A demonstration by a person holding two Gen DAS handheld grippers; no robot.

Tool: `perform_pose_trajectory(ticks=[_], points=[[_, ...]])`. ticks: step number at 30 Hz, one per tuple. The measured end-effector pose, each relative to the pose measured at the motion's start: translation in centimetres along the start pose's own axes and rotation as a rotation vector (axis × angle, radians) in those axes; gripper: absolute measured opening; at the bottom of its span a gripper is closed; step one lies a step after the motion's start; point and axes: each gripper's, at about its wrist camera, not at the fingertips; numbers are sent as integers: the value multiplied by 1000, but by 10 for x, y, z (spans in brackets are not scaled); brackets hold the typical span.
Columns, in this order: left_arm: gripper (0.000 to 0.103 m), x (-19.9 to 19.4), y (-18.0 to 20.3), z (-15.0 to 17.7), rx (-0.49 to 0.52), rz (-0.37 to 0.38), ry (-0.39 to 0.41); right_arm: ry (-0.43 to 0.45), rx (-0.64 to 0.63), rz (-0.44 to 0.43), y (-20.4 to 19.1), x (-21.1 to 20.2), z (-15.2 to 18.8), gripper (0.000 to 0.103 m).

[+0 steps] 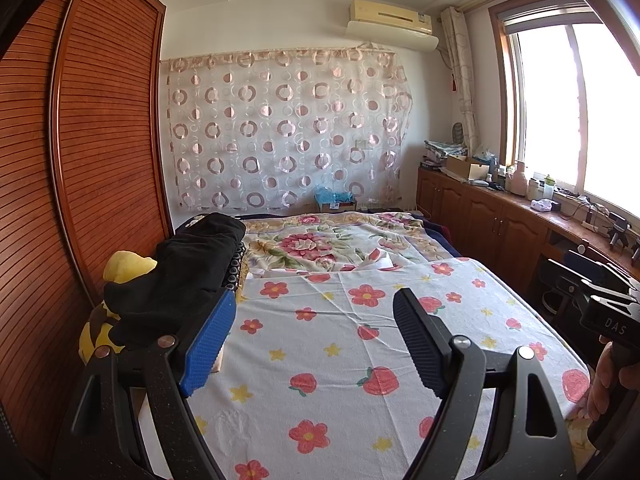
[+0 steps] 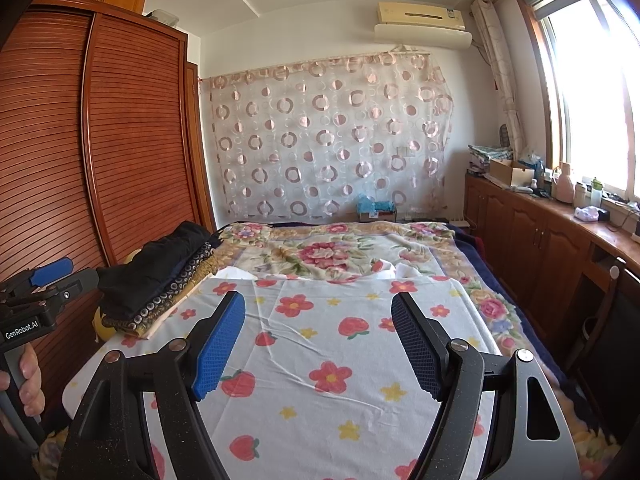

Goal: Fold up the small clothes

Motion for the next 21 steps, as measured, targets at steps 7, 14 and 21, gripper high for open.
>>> perform_pose_trajectory(ticks=[7, 14, 21], points=[[82, 0, 0, 0, -1, 1, 1, 1, 0, -3, 1, 1, -1, 77], [82, 0, 0, 0, 0, 1, 0, 1, -1, -5, 1, 2, -1, 77], [82, 0, 0, 1, 0, 1, 2, 3, -1, -7, 3, 3, -2, 77]])
Point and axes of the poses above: each gripper's, at about its wrist camera, not at the fingertips, and x roughly the way its jaws point, y to its right, z to its underside, and after that the axes turned 10 degrees about y, right-handed
